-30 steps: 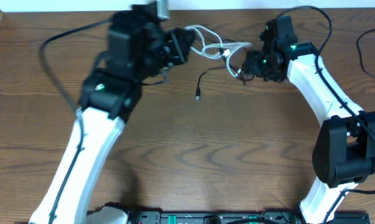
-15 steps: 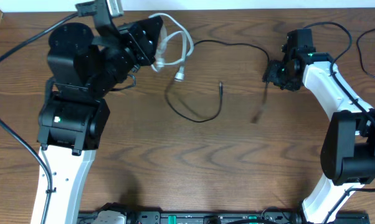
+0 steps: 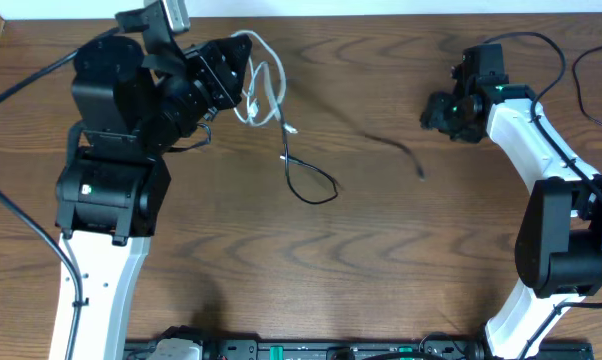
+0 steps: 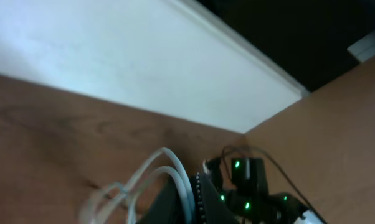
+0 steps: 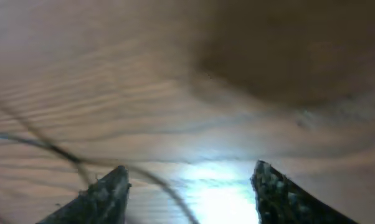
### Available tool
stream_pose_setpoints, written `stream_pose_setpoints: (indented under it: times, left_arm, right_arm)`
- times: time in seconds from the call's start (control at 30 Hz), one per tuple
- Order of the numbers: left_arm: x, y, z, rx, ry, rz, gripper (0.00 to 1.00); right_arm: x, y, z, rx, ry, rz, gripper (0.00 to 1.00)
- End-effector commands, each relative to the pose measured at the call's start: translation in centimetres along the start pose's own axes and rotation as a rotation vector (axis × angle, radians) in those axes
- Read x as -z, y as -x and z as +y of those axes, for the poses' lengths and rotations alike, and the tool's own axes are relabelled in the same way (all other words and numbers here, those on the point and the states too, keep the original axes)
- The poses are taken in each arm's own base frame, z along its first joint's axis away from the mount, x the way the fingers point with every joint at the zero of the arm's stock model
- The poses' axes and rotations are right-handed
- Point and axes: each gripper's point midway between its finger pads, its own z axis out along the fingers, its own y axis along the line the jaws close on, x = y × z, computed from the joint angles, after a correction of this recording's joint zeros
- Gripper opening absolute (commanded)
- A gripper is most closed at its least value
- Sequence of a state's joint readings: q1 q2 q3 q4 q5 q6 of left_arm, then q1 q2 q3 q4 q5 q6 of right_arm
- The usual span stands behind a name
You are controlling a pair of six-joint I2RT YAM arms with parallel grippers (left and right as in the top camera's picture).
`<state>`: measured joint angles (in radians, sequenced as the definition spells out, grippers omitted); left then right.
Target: Untangle cables
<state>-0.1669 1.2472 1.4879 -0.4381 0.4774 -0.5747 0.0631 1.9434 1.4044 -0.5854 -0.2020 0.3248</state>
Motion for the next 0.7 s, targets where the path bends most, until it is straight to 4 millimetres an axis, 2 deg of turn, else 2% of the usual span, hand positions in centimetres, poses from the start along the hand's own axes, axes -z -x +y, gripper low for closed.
stream_pose_setpoints:
  times: [0.0,0.13,0.23,0.33,0.4,0.47,0.57,0.67]
  left_arm:
    - [-1.4,-1.8,-0.1,0.003,-0.030,0.090,0.08]
    - [-3.2,-4.1,-0.1,0.002,-0.070,0.193,0.08]
    - [-4.6,-5.2,0.3,0.019,-0.084,0.245,0.08]
    - [-5.8,-5.5,1.1,0.037,-0.072,0.260,0.08]
    - [-6.3,-5.4,1.3,0.063,-0.070,0.257,0.08]
    - [-6.6,-4.9,1.1,0.090,-0.082,0.237,0.08]
    - [-6.6,-3.1,0.4,0.127,-0.113,0.177,0.08]
    - [-6.5,-1.5,0.2,0.174,-0.133,0.126,0.08]
  right_arm:
    - [1.4,0.1,5.6,0.196,0.266,0.006,0.69]
    - [4.9,0.0,12.1,0.395,0.601,-0.014,0.70]
    - [7.7,-0.8,15.6,0.493,0.800,-0.017,0.70]
    - [9.6,-2.1,18.1,0.578,0.946,-0.015,0.70]
    - [9.9,-3.0,19.4,0.613,0.986,-0.006,0.71]
    - [9.4,-3.8,20.3,0.638,0.965,0.004,0.70]
    - [8.1,-5.3,21.8,0.685,0.894,0.018,0.69]
    - [8.0,-6.9,23.9,0.739,0.906,0.025,0.69]
